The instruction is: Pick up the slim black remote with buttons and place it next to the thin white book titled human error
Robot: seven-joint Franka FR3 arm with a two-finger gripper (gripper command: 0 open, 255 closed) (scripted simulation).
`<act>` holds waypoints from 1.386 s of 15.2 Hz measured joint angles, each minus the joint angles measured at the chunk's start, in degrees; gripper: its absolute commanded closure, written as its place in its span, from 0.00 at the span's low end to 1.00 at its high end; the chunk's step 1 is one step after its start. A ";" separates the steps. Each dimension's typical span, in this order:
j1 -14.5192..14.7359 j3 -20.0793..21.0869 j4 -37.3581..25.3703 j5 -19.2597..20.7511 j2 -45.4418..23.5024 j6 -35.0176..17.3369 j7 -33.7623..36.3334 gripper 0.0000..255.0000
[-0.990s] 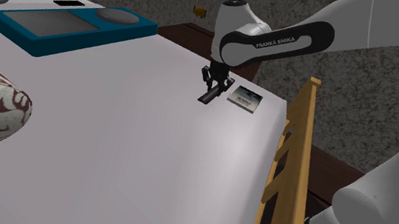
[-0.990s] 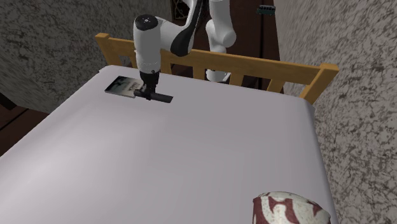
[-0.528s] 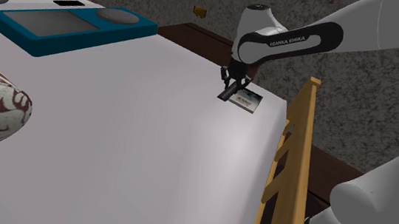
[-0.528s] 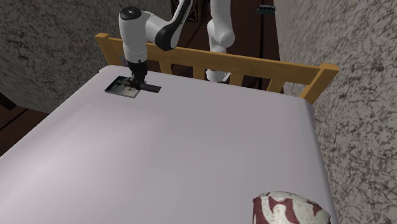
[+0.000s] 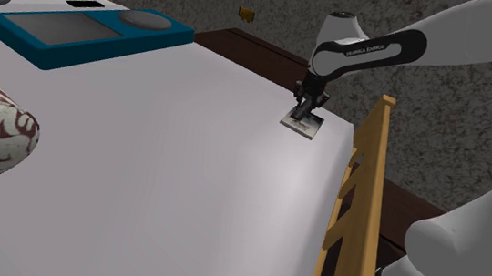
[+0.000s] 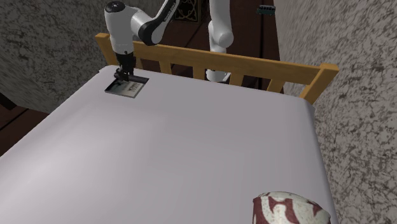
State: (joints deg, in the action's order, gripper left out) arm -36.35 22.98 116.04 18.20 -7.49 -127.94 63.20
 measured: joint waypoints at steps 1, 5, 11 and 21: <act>-0.99 -0.75 0.27 -0.01 -0.31 -0.92 -1.55 1.00; -3.73 -2.71 -2.05 -0.56 -1.60 -0.93 -6.80 1.00; -7.99 -5.68 -6.74 -0.85 -5.55 -1.55 -14.47 1.00; -11.92 -8.46 -16.05 -0.70 -13.72 -1.50 -22.00 1.00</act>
State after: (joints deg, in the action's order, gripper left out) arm -48.27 14.52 99.99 17.49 -21.21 -129.44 41.20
